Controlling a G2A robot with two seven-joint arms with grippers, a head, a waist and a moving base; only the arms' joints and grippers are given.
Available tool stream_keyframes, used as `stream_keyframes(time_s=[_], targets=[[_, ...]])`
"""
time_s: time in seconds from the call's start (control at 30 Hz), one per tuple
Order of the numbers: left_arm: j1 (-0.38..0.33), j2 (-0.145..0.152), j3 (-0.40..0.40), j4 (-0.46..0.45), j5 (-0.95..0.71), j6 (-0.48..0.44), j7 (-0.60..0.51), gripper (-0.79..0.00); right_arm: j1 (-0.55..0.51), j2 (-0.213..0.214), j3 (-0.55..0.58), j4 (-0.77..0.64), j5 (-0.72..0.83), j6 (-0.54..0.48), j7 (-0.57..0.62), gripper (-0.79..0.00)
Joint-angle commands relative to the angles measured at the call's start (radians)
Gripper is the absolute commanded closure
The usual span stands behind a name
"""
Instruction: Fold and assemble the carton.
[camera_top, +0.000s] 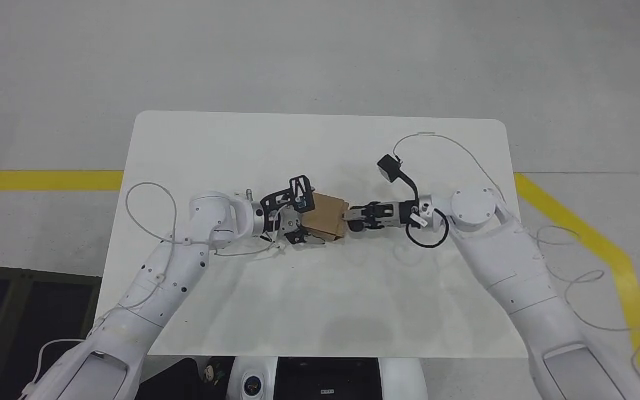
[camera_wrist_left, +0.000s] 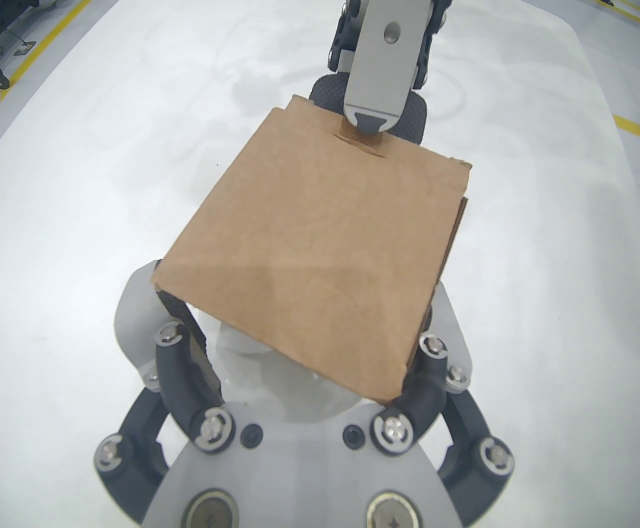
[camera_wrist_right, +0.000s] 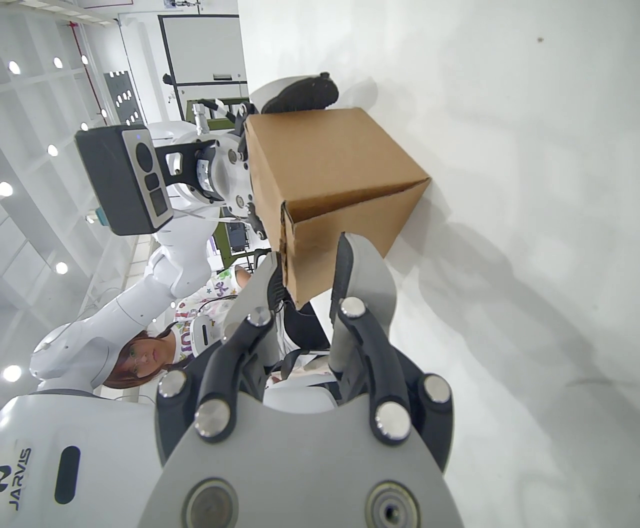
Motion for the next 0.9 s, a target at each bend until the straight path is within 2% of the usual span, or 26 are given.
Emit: stream_keyframes(time_s=[0.0, 0.07, 0.2, 0.47, 0.87], targets=[[0.0, 0.0, 0.0, 0.0, -0.001, -0.001, 0.001, -0.785, -0.011, 0.006, 0.014, -0.02, -0.006, 0.009, 0.002, -0.191], [0.0, 0.0, 0.0, 0.0, -0.001, -0.001, 0.001, -0.785, -0.021, 0.012, 0.027, -0.041, -0.01, 0.018, 0.005, -0.172], [0.0, 0.0, 0.001, 0.0, 0.0, -0.003, 0.0, -0.785, -0.039, 0.022, 0.043, -0.074, -0.036, 0.041, 0.02, 0.0], [0.0, 0.0, 0.001, -0.001, -0.001, 0.0, 0.0, -0.785, -0.06, 0.024, 0.026, -0.097, -0.039, 0.062, 0.032, 0.0], [0.0, 0.0, -0.001, -0.003, -0.001, 0.001, 0.001, -0.785, -0.009, 0.0, -0.041, -0.05, -0.017, 0.042, 0.019, 0.0]])
